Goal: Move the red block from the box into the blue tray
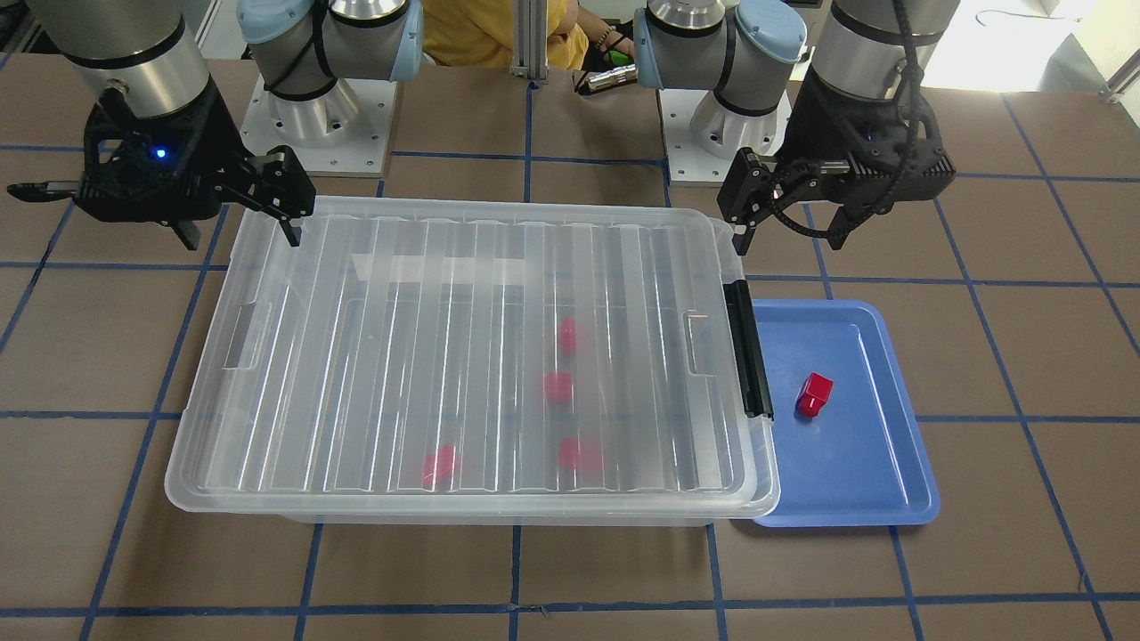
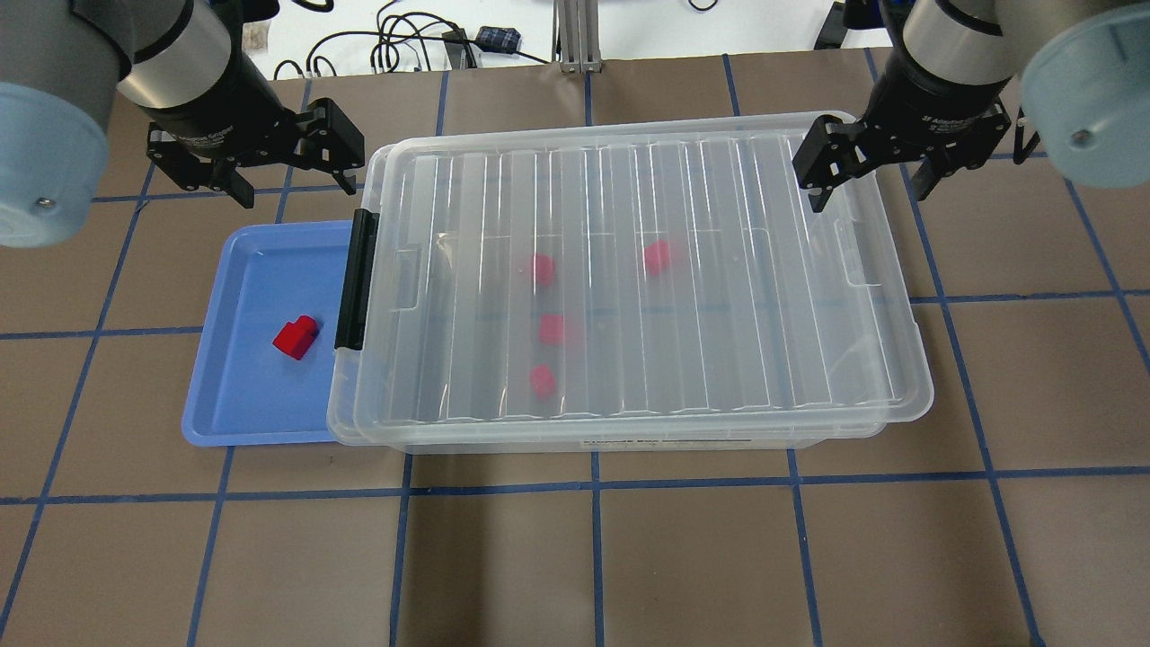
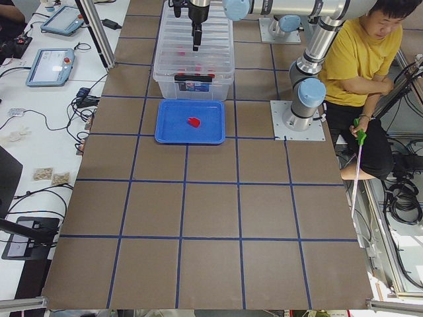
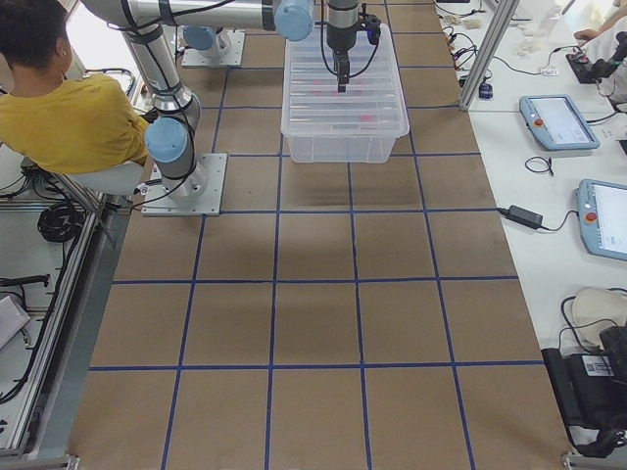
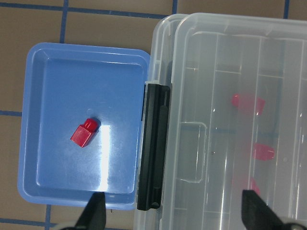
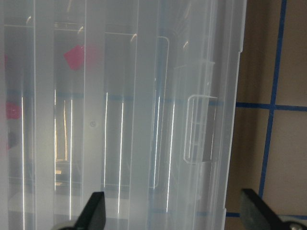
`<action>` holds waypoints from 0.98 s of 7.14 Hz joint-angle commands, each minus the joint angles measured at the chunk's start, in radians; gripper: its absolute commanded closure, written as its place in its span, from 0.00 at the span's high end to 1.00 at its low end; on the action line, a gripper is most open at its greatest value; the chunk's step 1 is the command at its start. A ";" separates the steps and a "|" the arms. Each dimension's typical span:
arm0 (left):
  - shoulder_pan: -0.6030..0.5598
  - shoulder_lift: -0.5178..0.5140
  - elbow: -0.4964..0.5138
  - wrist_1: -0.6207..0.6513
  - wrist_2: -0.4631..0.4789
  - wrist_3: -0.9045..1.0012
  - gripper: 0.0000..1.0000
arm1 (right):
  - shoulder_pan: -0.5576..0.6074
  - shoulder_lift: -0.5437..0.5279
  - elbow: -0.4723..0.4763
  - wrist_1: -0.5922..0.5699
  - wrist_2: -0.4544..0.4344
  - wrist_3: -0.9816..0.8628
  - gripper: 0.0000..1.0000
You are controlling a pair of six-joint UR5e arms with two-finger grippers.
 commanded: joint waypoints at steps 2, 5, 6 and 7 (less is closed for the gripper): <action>0.000 0.000 -0.001 0.000 0.000 0.000 1.00 | -0.008 -0.010 -0.016 0.050 0.035 0.009 1.00; 0.000 0.000 -0.001 0.000 0.000 -0.001 1.00 | -0.008 -0.003 -0.030 0.059 -0.007 0.011 1.00; 0.000 0.000 -0.001 0.000 0.000 -0.001 1.00 | -0.008 0.000 -0.028 0.059 0.000 0.012 1.00; 0.000 0.000 -0.001 0.000 0.000 -0.001 1.00 | -0.010 0.006 -0.028 0.061 0.006 0.009 1.00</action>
